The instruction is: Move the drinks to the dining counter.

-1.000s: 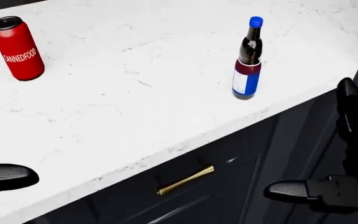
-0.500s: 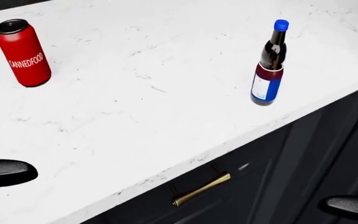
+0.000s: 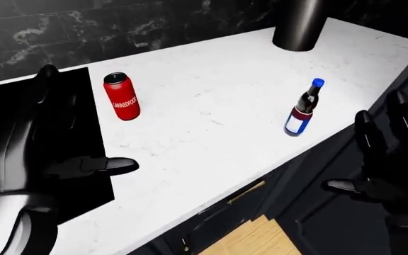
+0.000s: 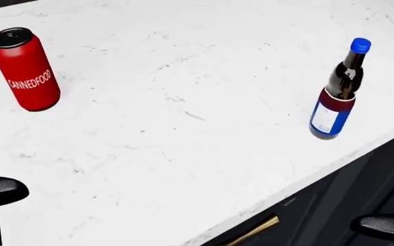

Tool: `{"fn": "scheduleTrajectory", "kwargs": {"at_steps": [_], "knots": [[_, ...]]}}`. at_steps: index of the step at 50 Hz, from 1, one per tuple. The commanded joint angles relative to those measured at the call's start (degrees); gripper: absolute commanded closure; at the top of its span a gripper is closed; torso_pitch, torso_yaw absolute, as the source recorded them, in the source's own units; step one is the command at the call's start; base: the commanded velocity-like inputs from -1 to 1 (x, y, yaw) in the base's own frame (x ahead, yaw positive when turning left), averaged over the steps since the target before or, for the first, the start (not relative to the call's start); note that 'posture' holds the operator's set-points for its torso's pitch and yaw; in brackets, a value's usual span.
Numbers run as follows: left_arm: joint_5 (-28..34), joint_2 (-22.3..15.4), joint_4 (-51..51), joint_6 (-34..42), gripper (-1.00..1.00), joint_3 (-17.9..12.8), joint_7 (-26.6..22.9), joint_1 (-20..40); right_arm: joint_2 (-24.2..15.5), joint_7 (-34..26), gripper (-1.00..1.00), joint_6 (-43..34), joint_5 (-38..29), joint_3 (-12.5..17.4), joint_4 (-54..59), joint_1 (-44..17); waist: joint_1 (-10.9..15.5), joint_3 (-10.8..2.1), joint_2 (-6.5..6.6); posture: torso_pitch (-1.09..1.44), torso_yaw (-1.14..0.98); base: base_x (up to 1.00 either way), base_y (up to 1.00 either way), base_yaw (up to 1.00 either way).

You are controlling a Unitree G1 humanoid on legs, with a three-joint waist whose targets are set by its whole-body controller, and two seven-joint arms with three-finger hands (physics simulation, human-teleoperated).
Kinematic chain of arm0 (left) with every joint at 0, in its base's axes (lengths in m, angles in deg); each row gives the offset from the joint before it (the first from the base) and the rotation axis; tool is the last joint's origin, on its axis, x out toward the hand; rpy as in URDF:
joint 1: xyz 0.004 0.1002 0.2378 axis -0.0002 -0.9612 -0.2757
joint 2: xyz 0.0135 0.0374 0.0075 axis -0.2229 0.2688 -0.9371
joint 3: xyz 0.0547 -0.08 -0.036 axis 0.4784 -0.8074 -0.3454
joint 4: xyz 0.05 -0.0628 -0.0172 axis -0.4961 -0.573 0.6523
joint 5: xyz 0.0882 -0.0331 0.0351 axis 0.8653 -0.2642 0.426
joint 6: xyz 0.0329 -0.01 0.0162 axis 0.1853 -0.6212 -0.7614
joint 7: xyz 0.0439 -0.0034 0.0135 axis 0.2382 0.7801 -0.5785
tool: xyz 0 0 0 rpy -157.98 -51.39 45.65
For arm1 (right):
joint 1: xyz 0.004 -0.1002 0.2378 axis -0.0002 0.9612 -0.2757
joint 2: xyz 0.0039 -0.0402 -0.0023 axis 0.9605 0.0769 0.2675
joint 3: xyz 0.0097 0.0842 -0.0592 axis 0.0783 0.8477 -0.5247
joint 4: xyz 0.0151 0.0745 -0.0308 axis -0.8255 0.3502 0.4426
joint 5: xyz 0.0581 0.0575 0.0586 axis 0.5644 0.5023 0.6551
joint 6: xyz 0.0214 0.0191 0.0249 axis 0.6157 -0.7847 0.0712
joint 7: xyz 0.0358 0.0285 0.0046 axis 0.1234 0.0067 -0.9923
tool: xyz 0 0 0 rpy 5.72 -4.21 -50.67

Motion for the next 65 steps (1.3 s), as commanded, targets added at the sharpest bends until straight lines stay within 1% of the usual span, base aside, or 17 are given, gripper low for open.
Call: {"fn": "scheduleTrajectory", "kwargs": {"at_steps": [1, 3, 6, 10, 13, 18, 19, 23, 26, 30, 32, 34, 39, 43, 53, 64, 65], "knots": [[-2.0, -0.8, 1.5, -2.8, -1.0, 0.7, 0.9, 0.7, -1.0, 0.5, -1.0, 1.8, -0.1, 0.9, -0.2, -1.0, -0.3, -0.83, 0.56, 0.0, 0.0, 0.0, 0.0, 0.0], [-2.5, -1.0, 1.6, -2.8, -1.0, 0.8, 1.3, 0.7, -1.2, 0.7, -1.0, 2.1, -0.1, 1.3, 0.4, -1.0, -0.2, -0.91, 0.49, 0.0, 0.0, 0.0, 0.0, 0.0], [-3.8, -1.6, 1.6, -2.9, -1.0, 0.8, 2.3, 0.8, -2.4, 1.6, -1.0, 0.4, -0.4, 0.5, 0.6, -2.2, -0.1, -0.95, 0.57, 0.0, 0.0, 0.0, 0.0, 0.0], [-6.1, -2.7, 1.6, -2.6, -1.0, 1.5, 4.8, 1.6, -5.2, 5.1, -1.0, -3.4, -3.1, -3.9, 2.4, -7.9, -0.1, -0.8, 0.77, 0.0, 0.0, 0.0, 0.0, 0.0], [-6.9, -3.3, 0.9, -2.4, -1.0, 1.1, 5.4, 2.7, -7.0, 7.3, -1.0, -6.8, -4.5, -6.6, 2.9, -11.8, -0.2, -0.84, 0.87, 0.0, 0.0, 0.0, 0.0, 0.0], [-6.8, -3.6, 0.5, -3.3, -1.0, 2.0, 5.7, 2.4, -9.3, 9.1, -1.0, -9.9, -7.6, -10.7, 6.4, -18.1, 0.0, -0.86, 0.9, 0.0, 0.0, 0.0, 0.0, 0.0], [-6.5, -3.5, 0.4, -3.6, -1.0, 2.3, 5.5, 2.2, -9.2, 9.2, -1.0, -9.2, -8.8, -11.6, 8.0, -18.7, 0.0, -0.88, 0.91, 0.0, 0.0, 0.0, 0.0, 0.0], [-4.5, -3.2, -0.2, -4.5, -1.0, 3.0, 4.4, 1.8, -10.2, 9.9, -1.0, -10.2, -10.8, -12.4, 11.3, -22.5, 0.1, -0.92, 0.9, 0.0, 0.0, 0.0, 0.0, 0.0], [-3.0, -2.6, 0.0, -4.4, -1.0, 3.7, 3.6, 1.9, -10.9, 10.4, -1.0, -9.9, -13.6, -15.8, 14.8, -25.9, 0.1, -0.96, 0.95, 0.0, 0.0, 0.0, 0.0, 0.0], [-1.2, -1.7, -0.5, -4.5, -1.0, 4.1, 2.5, 2.2, -11.2, 9.6, -1.0, -11.0, -18.5, -18.6, 16.8, -28.9, 0.1, -1.1, 1.07, 0.0, 0.0, 0.0, 0.0, 0.0], [-1.1, -1.5, -0.1, -3.8, -1.0, 3.7, 2.3, 2.2, -10.8, 9.0, -1.0, -11.2, -19.6, -18.6, 17.4, -30.1, 0.1, -1.18, 1.12, 0.0, 0.0, 0.0, 0.0, 0.0], [-1.5, -1.5, 0.1, -3.1, -1.0, 3.3, 2.4, 2.8, -10.6, 8.6, -1.0, -10.3, -21.8, -20.0, 19.5, -31.2, 0.1, -1.2, 1.17, 0.0, 0.0, 0.0, 0.0, 0.0], [-1.2, -1.4, -0.1, -2.9, -1.0, 3.6, 2.2, 3.2, -10.2, 6.9, -1.0, -10.4, -25.9, -21.7, 21.6, -33.6, 0.1, -1.32, 1.17, 0.0, 0.0, 0.0, 0.0, 0.0], [-1.3, -1.6, 0.2, -2.3, -1.0, 3.5, 2.1, 3.6, -8.7, 6.0, -1.0, -7.0, -29.7, -23.4, 25.5, -33.5, 0.1, -1.37, 1.25, 0.0, 0.0, 0.0, 0.0, 0.0], [-7.1, -3.0, 0.9, -1.7, -1.0, 1.7, 5.0, 4.4, -6.8, 5.3, -1.0, -4.4, -34.8, -25.1, 32.5, -36.9, 0.1, -1.52, 1.62, 0.0, 0.0, 0.0, 0.0, 0.0], [-10.2, -5.1, 0.7, -3.6, -1.0, 2.7, 8.3, 3.9, -5.5, 6.2, -1.0, 0.1, -38.1, -25.6, 40.2, -37.3, 0.1, -1.62, 1.78, 0.0, 0.0, 0.0, 0.0, 0.0], [-10.1, -5.2, 0.7, -3.8, -1.0, 2.9, 8.2, 3.7, -5.4, 6.3, -0.91, 0.6, -38.1, -25.7, 40.7, -37.2, 0.1, -1.63, 1.79, 0.0, 0.0, 0.0, 0.0, 0.0]]}}
